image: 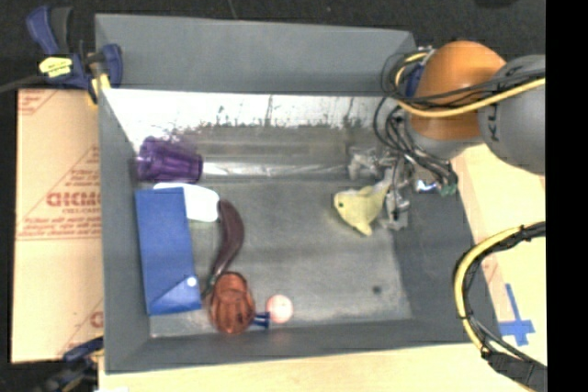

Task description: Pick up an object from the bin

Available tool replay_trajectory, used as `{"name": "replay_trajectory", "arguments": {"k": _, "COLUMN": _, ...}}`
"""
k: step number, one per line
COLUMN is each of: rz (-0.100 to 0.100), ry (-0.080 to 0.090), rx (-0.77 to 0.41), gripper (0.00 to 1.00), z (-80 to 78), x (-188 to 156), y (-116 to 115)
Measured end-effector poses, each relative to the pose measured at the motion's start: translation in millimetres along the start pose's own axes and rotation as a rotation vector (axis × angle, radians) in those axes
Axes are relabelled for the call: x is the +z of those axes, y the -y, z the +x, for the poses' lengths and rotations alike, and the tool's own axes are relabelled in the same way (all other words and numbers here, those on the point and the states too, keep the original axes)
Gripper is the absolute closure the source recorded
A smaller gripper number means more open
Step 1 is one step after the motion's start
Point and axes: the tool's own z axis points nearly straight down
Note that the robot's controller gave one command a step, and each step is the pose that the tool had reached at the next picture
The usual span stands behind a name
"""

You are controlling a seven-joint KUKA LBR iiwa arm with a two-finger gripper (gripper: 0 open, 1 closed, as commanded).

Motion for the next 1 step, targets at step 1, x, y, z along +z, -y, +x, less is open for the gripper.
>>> {"name": "replay_trajectory", "arguments": {"k": 1, "rz": 0.009, "ry": 0.001, "rx": -0.072, "gripper": 1.0, "z": 2.5, "x": -2.5, "y": -8.3}}
